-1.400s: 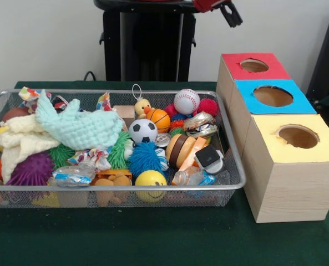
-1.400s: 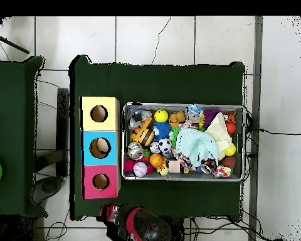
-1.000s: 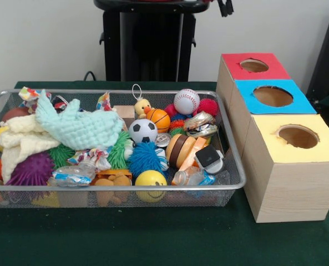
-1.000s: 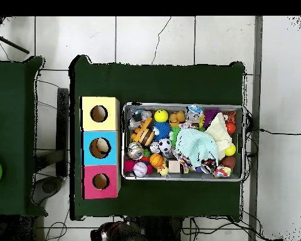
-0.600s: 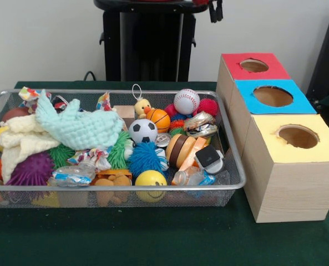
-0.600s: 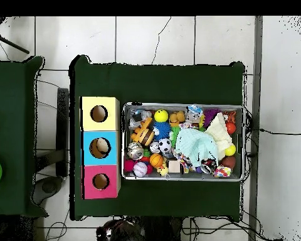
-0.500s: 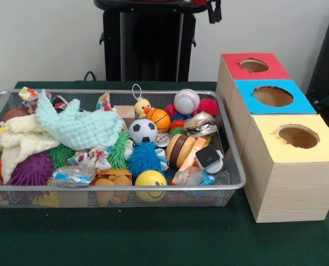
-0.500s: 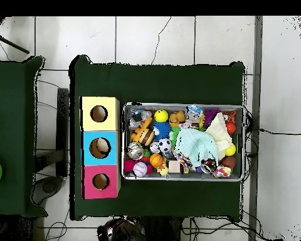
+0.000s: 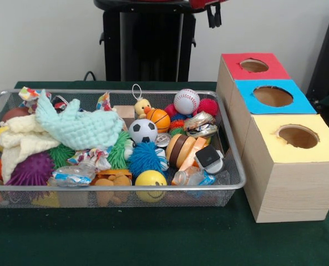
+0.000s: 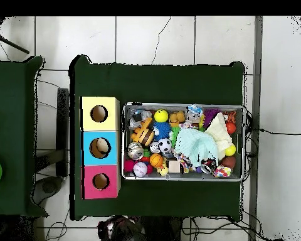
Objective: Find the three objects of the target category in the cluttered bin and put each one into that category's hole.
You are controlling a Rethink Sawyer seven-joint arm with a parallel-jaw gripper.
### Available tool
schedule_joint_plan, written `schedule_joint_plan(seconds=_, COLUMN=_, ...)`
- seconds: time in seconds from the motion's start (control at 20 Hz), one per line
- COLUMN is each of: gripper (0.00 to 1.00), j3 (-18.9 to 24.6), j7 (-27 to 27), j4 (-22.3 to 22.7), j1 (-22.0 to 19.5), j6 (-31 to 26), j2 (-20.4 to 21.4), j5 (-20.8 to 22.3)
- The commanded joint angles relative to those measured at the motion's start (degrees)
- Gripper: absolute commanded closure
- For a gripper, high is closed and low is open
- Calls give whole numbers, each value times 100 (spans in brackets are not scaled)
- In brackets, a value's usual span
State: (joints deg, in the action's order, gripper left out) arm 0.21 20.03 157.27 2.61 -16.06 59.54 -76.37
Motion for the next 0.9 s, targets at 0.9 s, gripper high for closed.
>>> schedule_joint_plan(seconds=0.9, gripper=100, j3=194, j7=4586, j4=-1798, j1=-2577, j6=6020, j2=-6247, j5=6428)
